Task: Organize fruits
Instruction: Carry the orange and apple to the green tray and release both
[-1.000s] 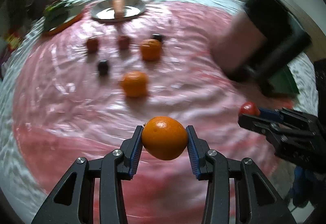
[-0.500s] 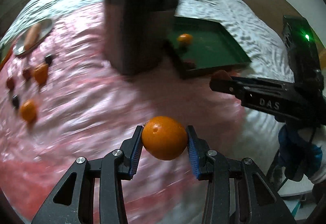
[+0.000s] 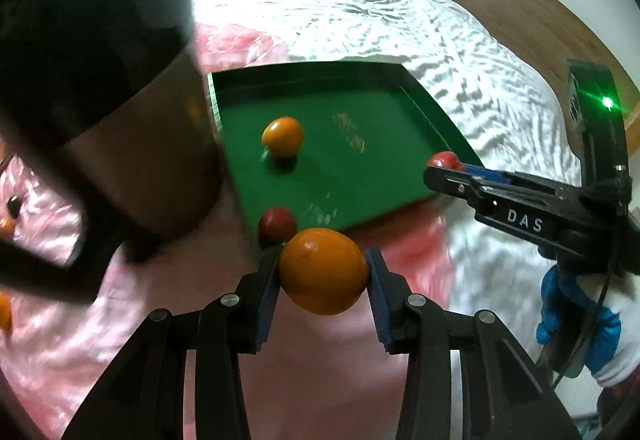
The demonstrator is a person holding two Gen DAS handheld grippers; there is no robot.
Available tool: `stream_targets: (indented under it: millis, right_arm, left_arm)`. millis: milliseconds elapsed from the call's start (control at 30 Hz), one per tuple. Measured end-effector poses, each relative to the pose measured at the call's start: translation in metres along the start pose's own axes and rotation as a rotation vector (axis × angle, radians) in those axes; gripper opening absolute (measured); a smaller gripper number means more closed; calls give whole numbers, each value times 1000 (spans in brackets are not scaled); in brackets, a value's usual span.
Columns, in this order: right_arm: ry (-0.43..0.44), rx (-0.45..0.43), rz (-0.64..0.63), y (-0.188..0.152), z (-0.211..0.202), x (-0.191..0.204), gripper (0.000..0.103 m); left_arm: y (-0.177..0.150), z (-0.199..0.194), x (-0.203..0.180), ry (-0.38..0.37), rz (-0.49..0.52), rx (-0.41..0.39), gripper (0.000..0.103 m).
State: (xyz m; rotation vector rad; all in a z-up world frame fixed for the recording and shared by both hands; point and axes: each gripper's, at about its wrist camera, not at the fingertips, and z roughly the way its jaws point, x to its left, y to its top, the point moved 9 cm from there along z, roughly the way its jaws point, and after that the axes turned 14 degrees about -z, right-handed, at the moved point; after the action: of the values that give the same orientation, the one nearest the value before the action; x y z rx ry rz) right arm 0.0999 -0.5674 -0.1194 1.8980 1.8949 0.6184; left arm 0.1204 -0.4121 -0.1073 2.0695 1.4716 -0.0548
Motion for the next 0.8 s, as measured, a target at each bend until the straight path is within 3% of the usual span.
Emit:
stream_targets:
  millis: [367,800]
  right_arm:
    - [-64,34,17,-6,36,-68,47]
    - [-137,69,40,-17,44,-96,47]
  left_arm:
    - [30,73,-9,74,-11,19,36]
    - [23,102,-8,104,54,69,36]
